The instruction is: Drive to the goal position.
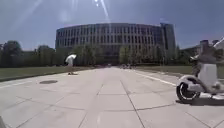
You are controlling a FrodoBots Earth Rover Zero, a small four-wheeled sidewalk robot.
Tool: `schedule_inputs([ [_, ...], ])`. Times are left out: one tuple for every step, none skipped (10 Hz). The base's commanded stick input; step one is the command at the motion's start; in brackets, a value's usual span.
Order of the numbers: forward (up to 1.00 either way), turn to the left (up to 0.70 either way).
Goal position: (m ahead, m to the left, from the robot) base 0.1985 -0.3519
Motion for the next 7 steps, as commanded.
schedule_inputs([
  [0.76,0.0],
  [0.76,0.0],
  [0.76,-0.03],
  [0.76,-0.03],
  [0.76,-0.03],
  [0.76,-0.03],
  [0.63,-0.04],
])
